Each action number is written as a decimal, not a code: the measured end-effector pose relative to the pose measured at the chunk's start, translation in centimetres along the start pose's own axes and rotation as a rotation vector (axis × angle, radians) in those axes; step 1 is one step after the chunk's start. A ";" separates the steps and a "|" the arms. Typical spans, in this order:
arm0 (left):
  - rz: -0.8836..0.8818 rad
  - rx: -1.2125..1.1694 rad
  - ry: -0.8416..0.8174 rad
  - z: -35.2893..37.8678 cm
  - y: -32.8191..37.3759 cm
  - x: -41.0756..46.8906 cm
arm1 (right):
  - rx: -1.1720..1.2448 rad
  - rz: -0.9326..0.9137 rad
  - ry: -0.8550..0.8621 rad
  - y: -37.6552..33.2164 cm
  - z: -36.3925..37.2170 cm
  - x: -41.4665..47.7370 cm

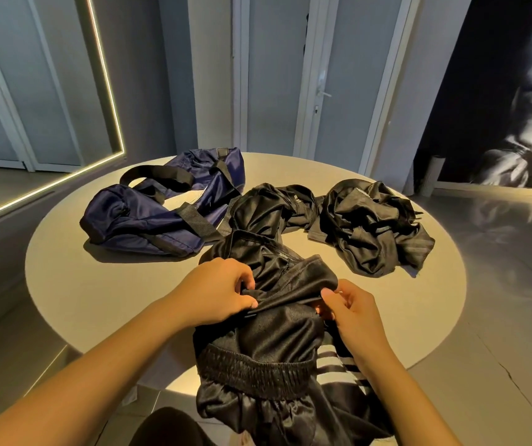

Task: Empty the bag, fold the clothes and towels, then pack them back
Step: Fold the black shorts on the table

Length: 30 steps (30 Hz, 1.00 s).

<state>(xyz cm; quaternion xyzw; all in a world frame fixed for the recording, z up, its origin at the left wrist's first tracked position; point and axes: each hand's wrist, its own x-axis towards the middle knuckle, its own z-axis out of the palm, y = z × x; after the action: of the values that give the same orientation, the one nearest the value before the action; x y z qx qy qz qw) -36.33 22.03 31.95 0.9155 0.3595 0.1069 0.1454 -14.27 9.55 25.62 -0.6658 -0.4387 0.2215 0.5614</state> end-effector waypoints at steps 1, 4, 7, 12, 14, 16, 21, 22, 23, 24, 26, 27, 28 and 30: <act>-0.009 0.016 0.004 0.0 0.0 0.0 | 0.001 0.002 0.002 0.0 0.0 0.0; -0.023 0.040 0.045 -0.6 0.1 0.1 | 0.009 0.005 0.001 0.1 0.0 0.0; -0.039 -0.007 0.157 -2.2 -0.2 0.1 | 0.068 -0.011 -0.015 0.2 0.1 0.2; -0.128 -0.426 0.576 -5.6 -1.0 2.0 | 0.134 -0.039 -0.107 -0.4 0.2 -0.3; -0.245 -0.711 0.659 -6.6 -1.8 3.2 | 0.058 -0.080 -0.160 -0.2 0.1 -0.3; -0.324 -0.838 0.704 -7.1 -2.9 4.0 | -0.001 -0.091 -0.217 0.0 0.1 -0.3; -0.524 -1.113 1.006 -8.2 -6.6 4.9 | -0.207 -0.146 -0.217 0.4 0.5 0.4; -0.553 -1.150 1.060 -8.3 -7.4 4.8 | -0.242 -0.140 -0.196 0.5 0.6 0.8; -0.576 -1.149 1.072 -8.3 -8.0 4.7 | -0.267 -0.126 -0.173 0.4 0.6 1.2; -0.589 -1.123 1.036 -7.9 -8.6 4.6 | -0.292 -0.117 -0.150 0.3 0.6 1.7; -0.578 -1.054 0.843 -6.9 -8.3 3.7 | -0.331 -0.141 -0.100 -0.3 0.5 2.5; -0.548 -0.973 0.760 -6.1 -7.9 3.0 | -0.348 -0.162 -0.066 -0.8 0.5 2.8; -0.476 -0.865 0.715 -5.5 -7.1 2.2 | -0.369 -0.196 -0.023 -1.4 0.3 2.8; -0.220 -0.670 0.609 -4.5 -4.4 0.0 | -0.403 -0.221 0.027 -2.7 0.1 2.1</act>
<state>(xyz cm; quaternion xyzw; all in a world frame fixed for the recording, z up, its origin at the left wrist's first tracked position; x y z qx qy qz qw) -40.48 25.95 34.59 0.7015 0.4264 0.4650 0.3314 -14.14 11.31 28.55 -0.7153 -0.5367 0.0579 0.4439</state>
